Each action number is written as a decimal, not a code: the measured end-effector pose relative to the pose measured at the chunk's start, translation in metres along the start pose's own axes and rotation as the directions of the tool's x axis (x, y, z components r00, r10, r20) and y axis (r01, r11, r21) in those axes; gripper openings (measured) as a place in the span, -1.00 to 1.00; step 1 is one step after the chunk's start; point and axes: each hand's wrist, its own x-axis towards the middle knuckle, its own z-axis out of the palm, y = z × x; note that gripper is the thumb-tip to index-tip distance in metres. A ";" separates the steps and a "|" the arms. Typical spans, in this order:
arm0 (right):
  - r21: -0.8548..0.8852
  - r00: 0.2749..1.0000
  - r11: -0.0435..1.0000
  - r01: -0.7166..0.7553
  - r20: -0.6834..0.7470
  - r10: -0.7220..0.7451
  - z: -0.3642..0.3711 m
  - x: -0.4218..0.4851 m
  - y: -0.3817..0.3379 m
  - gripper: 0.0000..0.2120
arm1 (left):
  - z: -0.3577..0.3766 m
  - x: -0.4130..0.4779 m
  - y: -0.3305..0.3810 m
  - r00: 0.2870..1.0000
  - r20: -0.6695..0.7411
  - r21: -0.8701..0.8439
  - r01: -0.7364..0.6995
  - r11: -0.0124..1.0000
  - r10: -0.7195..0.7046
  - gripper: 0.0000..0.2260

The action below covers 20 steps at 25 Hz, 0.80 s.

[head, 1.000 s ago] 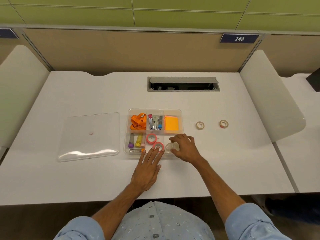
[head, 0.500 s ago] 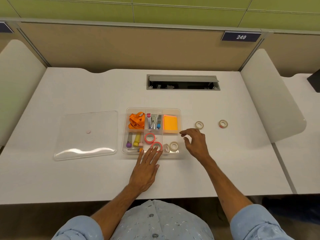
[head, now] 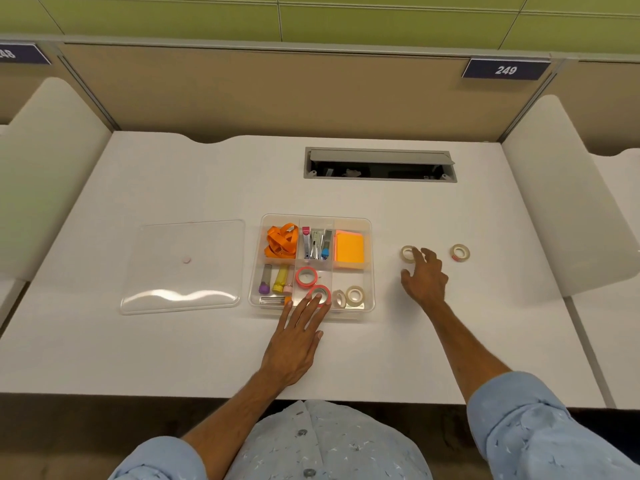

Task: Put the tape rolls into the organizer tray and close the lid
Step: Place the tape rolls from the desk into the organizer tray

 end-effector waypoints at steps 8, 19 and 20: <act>-0.180 0.998 0.982 0.059 -0.016 -0.063 0.013 -0.013 0.010 -0.43 | 0.001 0.002 0.002 0.999 0.022 0.015 0.026 1.000 -0.027 -0.47; -0.103 0.985 0.992 0.067 -0.150 -0.082 0.027 -0.040 0.009 -0.75 | -0.001 0.000 0.002 1.000 0.014 0.003 0.021 1.000 -0.021 -0.46; -0.054 0.978 0.996 0.076 -0.193 -0.085 0.026 -0.041 0.006 -0.74 | -0.001 0.000 0.002 1.000 0.016 0.007 0.019 1.000 -0.019 -0.46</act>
